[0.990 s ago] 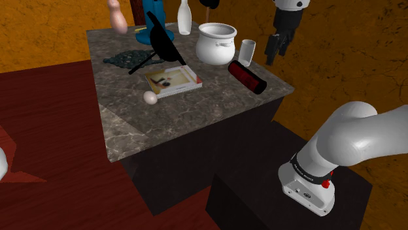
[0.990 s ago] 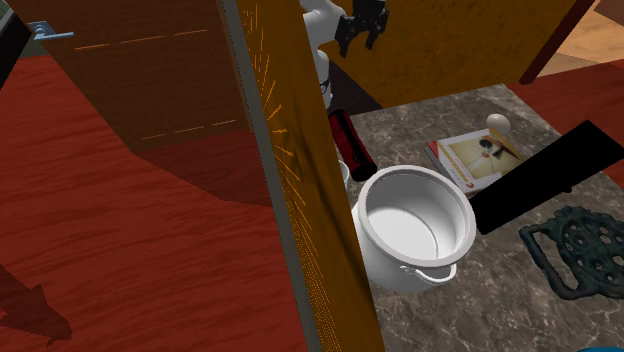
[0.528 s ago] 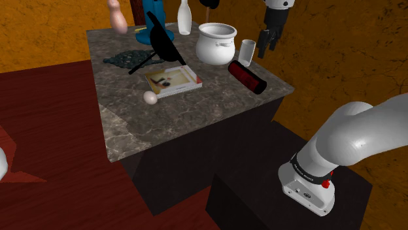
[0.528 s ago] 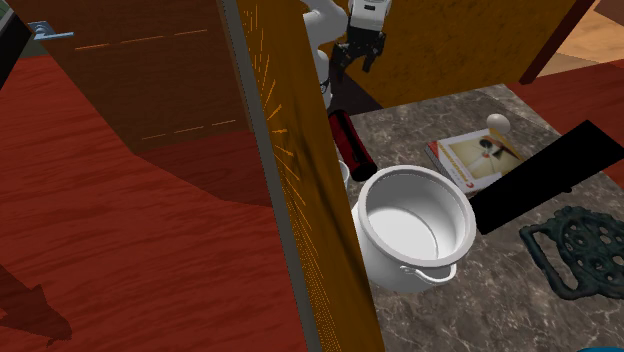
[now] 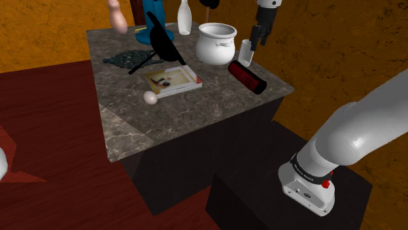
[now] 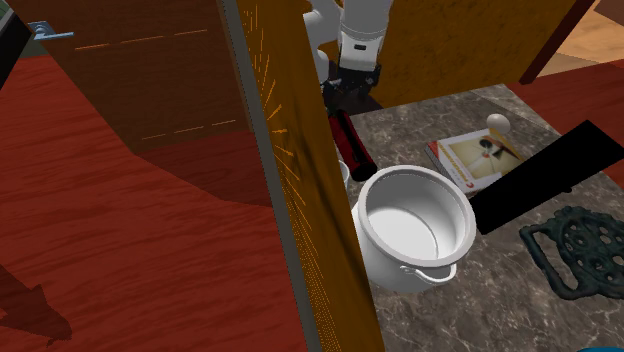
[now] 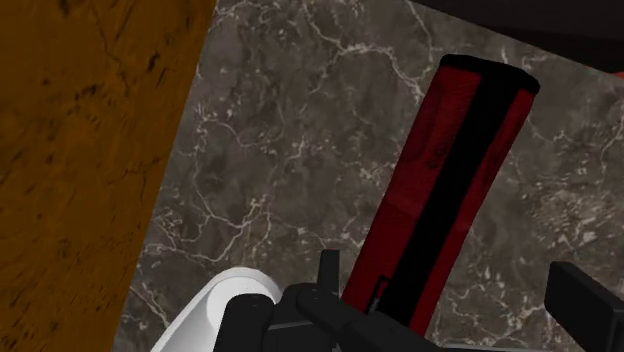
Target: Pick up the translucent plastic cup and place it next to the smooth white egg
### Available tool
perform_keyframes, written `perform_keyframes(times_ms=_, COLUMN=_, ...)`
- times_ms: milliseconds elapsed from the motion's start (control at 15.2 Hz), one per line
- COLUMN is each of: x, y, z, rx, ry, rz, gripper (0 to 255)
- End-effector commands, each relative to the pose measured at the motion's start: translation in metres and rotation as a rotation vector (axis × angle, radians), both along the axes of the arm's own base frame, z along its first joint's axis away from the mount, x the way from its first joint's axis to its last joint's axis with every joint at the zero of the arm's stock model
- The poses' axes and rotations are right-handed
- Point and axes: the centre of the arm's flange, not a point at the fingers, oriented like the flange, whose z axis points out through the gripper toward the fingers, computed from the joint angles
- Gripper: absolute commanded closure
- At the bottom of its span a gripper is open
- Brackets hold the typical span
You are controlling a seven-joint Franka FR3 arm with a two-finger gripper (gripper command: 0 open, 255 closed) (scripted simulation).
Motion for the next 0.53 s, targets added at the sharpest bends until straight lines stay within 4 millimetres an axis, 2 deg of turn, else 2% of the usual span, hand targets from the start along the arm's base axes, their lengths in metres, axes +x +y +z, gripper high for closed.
perform_keyframes(times_ms=0, x=0.022, y=-0.016, z=-0.005, rx=0.01, ry=-0.003, rz=0.006, gripper=0)
perform_keyframes(times_ms=462, x=0.093, y=-0.076, z=-0.025, rx=0.046, ry=-0.014, rz=0.023, gripper=0)
